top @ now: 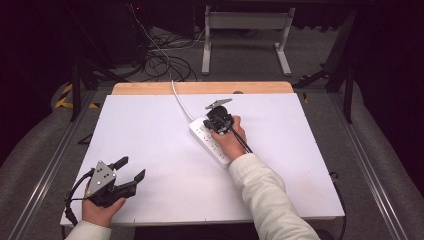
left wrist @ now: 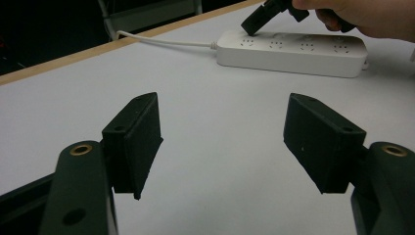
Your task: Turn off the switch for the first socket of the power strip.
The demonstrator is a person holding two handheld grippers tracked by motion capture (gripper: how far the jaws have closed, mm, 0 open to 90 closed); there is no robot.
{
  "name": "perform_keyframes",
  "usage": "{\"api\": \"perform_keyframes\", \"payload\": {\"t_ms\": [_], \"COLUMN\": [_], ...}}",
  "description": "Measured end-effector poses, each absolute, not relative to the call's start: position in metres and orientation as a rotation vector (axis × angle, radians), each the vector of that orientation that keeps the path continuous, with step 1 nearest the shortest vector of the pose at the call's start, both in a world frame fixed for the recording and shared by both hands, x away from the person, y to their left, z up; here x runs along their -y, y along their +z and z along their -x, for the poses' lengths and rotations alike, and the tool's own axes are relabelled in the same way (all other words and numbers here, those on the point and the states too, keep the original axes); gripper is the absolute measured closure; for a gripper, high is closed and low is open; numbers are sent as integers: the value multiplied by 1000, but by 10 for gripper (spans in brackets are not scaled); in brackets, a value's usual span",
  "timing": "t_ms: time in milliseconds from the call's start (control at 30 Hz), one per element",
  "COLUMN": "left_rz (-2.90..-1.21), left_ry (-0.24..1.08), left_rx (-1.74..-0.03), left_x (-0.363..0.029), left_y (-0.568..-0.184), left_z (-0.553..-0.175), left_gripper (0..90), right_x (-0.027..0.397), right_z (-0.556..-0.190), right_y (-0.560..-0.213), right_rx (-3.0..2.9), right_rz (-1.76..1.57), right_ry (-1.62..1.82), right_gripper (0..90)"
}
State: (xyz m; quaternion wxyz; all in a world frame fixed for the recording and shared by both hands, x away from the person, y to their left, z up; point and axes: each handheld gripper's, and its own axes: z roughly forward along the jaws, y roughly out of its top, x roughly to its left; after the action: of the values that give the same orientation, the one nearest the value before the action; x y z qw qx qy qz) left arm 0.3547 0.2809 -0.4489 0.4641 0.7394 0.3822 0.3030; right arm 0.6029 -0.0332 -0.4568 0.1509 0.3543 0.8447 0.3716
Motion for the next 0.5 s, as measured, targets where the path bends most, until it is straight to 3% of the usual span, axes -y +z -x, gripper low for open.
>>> {"api": "perform_keyframes", "payload": {"t_ms": [500], "left_rz": [-1818], "left_ry": [746], "left_rx": [-938], "left_x": [-281], "left_y": [-449], "left_z": [-355], "left_gripper": [302], "right_x": [32], "right_z": [-600], "right_y": [-458], "right_rx": [-2406], "right_rz": [-1005], "right_ry": [1067], "right_gripper": [900]}}
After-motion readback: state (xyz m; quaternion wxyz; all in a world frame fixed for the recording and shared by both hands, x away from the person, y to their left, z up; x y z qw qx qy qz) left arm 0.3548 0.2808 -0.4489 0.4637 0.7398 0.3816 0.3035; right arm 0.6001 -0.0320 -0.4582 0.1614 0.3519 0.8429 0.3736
